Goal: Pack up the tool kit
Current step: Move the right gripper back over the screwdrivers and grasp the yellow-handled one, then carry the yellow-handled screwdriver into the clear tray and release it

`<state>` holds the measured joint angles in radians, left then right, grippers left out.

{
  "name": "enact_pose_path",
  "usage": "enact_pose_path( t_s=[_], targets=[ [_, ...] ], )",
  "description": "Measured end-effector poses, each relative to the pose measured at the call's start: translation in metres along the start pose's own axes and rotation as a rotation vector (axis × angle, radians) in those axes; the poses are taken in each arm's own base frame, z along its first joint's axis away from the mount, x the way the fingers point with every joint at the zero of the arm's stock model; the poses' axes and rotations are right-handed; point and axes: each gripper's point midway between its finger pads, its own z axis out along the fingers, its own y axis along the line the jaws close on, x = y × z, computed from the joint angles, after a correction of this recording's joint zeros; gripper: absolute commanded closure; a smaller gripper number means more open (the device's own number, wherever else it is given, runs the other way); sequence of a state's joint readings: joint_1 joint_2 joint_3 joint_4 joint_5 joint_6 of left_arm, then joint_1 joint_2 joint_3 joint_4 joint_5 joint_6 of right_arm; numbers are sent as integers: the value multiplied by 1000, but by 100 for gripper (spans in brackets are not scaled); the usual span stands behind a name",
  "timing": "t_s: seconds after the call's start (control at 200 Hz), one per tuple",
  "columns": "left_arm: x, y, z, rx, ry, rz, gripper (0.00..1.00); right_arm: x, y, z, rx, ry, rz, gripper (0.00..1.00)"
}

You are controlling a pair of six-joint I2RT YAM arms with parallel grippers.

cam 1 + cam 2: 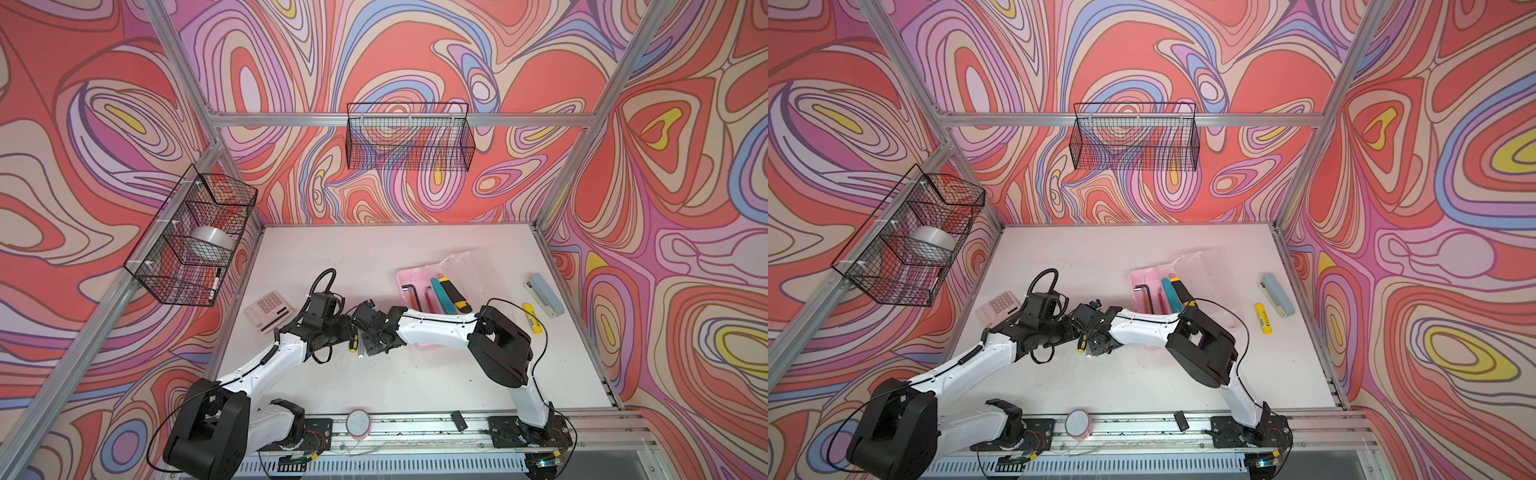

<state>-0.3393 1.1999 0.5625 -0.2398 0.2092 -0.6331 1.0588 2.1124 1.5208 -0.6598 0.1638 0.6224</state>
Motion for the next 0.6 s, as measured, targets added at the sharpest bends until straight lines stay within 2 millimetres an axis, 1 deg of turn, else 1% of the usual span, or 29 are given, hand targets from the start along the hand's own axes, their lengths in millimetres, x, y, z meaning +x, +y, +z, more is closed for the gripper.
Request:
enact_pose_path(
  t_s=[0.115, 0.25, 0.336, 0.386, 0.506, 0.601],
  targets=[
    [0, 0, 2, -1, 2, -1, 50, -5, -1, 1, -2, -10, 4, 62],
    [-1, 0, 2, 2, -2, -3, 50, -10, -2, 3, -4, -18, 9, 67],
    [-1, 0, 2, 1, 0, -6, 50, -10, -2, 3, -4, -18, 8, 69],
    [-1, 0, 3, 1, 0, -7, 50, -11, -2, 3, -4, -18, 6, 71],
    [-1, 0, 4, 1, -1, -7, 50, -10, -2, 3, -4, -17, 4, 72],
    [-1, 0, 5, -1, 2, -7, 50, -10, -2, 3, -2, -17, 0, 78]
  ],
)
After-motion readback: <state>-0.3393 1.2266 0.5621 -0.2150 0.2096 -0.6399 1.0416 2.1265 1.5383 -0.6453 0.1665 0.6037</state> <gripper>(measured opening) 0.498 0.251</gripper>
